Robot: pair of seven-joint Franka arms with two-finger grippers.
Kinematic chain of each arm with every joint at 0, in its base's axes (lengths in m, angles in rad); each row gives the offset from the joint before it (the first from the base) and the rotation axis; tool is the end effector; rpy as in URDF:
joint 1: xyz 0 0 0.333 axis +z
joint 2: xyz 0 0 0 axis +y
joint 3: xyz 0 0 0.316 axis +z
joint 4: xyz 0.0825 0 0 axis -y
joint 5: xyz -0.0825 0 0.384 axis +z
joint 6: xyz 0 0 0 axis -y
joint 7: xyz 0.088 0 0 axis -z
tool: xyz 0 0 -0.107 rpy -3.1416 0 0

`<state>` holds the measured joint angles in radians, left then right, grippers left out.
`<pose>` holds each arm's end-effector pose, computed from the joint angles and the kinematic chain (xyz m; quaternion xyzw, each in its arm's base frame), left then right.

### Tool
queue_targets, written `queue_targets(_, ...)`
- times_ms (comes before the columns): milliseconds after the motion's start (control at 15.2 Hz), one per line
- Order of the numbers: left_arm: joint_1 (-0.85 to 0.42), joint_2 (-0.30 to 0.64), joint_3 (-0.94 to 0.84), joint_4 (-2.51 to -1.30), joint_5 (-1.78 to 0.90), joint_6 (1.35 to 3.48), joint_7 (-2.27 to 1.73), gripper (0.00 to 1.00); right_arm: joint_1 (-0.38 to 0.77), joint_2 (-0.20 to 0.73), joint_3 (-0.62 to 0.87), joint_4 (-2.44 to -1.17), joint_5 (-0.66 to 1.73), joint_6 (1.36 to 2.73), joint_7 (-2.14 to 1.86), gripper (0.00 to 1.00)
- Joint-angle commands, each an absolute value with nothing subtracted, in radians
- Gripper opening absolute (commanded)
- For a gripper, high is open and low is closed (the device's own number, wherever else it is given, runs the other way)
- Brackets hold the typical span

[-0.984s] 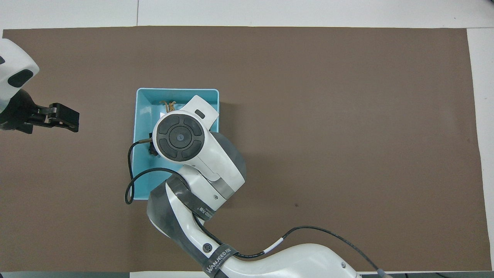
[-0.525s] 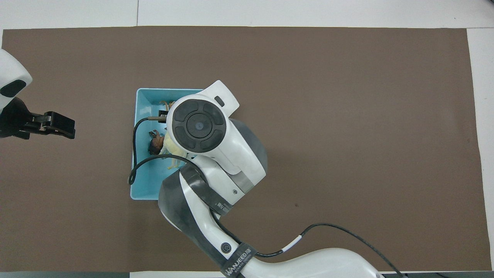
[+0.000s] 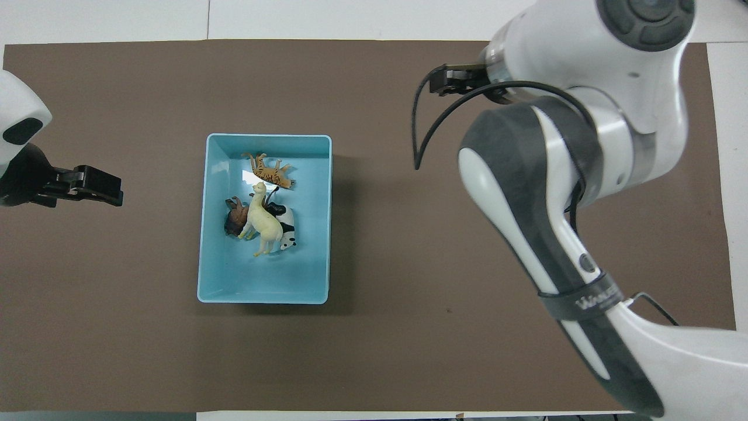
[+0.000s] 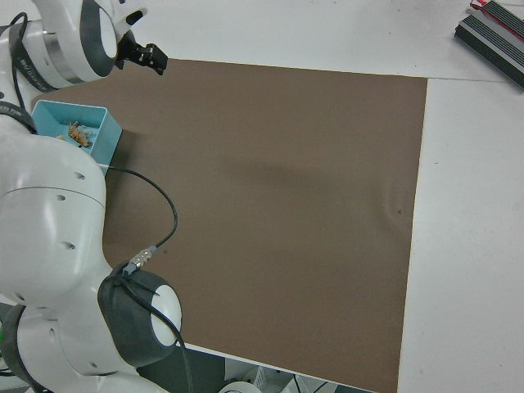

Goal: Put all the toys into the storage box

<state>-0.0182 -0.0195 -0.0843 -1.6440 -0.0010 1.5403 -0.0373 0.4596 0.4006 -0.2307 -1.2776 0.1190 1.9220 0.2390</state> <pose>0.5400 -0.0561 0.5983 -0.9986 0.0325 0.0420 0.0033 0.6709 0.1981 0.5556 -0.9919 0.0038 -0.1196 0.0437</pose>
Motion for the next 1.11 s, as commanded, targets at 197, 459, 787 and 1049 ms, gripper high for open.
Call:
queue_targets(197,-0.006,-0.043,-0.084,-1.677,-0.017,1.551,-0.021,1.0,0.261,0.359,-0.213,-1.322,0.112,1.729,0.105,1.0)
queue_targets(459,-0.008,-0.049,-0.084,-1.692,-0.015,1.56,-0.023,1.0,0.157,0.221,-0.216,-1.434,0.112,1.661,-0.021,1.0)
queue_targets(787,0.0,-0.052,-0.084,-1.687,-0.015,1.551,-0.029,1.0,0.114,0.025,-0.213,-1.574,0.055,1.608,-0.026,1.0)
queue_targets(1049,0.0,-0.052,-0.084,-1.689,-0.015,1.551,-0.028,1.0,0.033,-0.002,-0.129,-1.577,0.008,1.525,-0.079,1.0)
